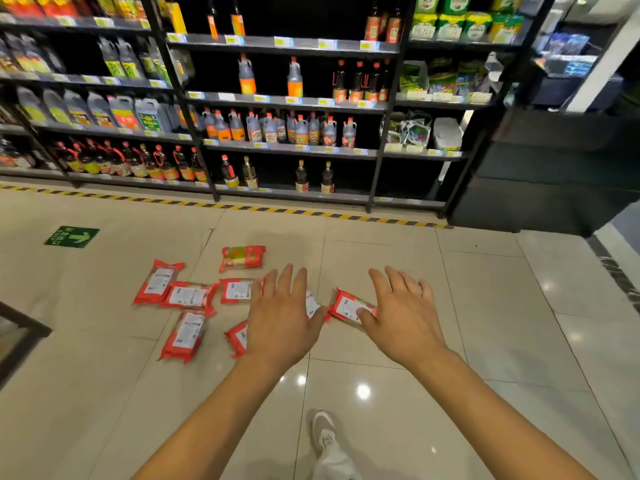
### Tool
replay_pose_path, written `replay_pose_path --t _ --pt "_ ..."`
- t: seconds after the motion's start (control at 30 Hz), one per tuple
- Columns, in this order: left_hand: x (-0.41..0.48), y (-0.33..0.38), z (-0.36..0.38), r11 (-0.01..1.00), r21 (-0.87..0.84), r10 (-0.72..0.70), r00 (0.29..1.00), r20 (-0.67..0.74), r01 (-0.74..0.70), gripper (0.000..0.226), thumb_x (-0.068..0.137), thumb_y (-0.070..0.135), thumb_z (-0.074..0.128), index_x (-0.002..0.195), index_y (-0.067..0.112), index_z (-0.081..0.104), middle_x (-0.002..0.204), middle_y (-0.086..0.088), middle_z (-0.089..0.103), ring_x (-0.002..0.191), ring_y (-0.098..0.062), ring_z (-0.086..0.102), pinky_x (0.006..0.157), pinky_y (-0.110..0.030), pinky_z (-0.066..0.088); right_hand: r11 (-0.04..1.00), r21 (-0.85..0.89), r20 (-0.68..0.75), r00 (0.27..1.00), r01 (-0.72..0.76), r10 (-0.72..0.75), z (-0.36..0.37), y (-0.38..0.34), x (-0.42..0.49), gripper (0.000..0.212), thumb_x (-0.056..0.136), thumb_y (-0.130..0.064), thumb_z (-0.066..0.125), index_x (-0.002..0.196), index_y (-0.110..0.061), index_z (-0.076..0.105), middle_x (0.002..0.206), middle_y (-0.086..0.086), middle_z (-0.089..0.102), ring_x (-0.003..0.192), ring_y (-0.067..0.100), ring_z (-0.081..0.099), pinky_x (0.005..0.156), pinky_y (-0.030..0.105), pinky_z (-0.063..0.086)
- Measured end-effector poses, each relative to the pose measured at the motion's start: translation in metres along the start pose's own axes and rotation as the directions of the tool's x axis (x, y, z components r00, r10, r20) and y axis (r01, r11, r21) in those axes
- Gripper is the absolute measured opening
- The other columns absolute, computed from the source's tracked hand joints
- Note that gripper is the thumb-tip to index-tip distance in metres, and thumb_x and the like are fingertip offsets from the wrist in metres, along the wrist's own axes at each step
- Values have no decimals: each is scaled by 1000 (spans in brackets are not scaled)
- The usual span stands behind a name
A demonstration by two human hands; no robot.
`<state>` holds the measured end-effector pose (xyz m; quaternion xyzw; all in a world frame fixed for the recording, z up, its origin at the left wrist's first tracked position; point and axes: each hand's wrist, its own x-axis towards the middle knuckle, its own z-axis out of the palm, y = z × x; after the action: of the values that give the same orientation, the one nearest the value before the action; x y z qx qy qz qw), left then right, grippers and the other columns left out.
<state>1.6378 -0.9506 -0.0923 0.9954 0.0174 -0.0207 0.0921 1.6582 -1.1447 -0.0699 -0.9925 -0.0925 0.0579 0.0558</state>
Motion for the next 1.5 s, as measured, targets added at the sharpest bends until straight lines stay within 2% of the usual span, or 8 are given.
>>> replay_pose_path --t 0.17,0.33,0.77,0.87,1.03,1.2,1.3,1.5 --pt "82 -4 38 996 -58 -60 997 47 62 83 91 63 22 159 16 36 166 -12 33 154 -37 29 126 -57 18 998 -66 74 997 16 -11 2 32 88 73 101 -57 44 160 -24 16 167 7 22 154 28 19 124 48 13" --pt "158 -6 56 995 -64 -69 990 125 78 75 102 59 40 163 19 21 172 -9 18 157 -33 17 127 -55 14 997 -67 107 993 49 -42 4 44 172 73 101 -56 44 160 -23 16 167 7 24 153 28 22 124 47 16" --pt "301 -31 141 981 13 -189 951 244 191 76 101 61 44 160 16 31 165 -13 36 152 -37 33 123 -56 23 999 -21 290 957 35 -27 107 99 329 73 100 -54 47 159 -21 23 160 5 39 146 27 36 118 44 26" --pt "330 -47 194 982 27 -190 945 267 189 74 97 58 50 151 8 48 152 -20 51 138 -43 50 114 -61 38 999 23 336 941 25 -32 158 115 372 73 99 -52 50 159 -20 23 153 5 45 141 27 42 114 42 29" --pt "395 -70 336 932 74 -355 859 370 354 78 99 61 49 159 16 31 165 -13 34 151 -36 33 124 -53 25 999 38 453 890 33 -47 308 153 467 74 98 -48 54 159 -20 22 151 4 47 139 27 43 114 40 28" --pt "434 -88 498 942 49 -324 860 393 333 75 96 55 57 152 7 43 151 -21 51 138 -45 49 114 -59 39 999 11 522 852 36 -36 458 189 518 77 98 -51 53 159 -17 20 152 8 47 138 30 44 114 40 29" --pt "454 -100 590 933 102 -350 804 481 345 75 99 58 49 158 13 31 160 -15 39 145 -39 38 119 -51 30 999 -23 564 826 36 -17 551 212 537 83 95 -56 55 159 -16 20 153 10 45 138 32 45 114 43 29" --pt "470 -134 731 900 99 -412 752 515 425 68 97 56 48 152 18 32 158 -9 38 140 -34 41 116 -51 35 998 -60 612 791 32 12 700 247 579 95 89 -64 59 159 -18 16 155 10 41 139 32 43 114 46 33"
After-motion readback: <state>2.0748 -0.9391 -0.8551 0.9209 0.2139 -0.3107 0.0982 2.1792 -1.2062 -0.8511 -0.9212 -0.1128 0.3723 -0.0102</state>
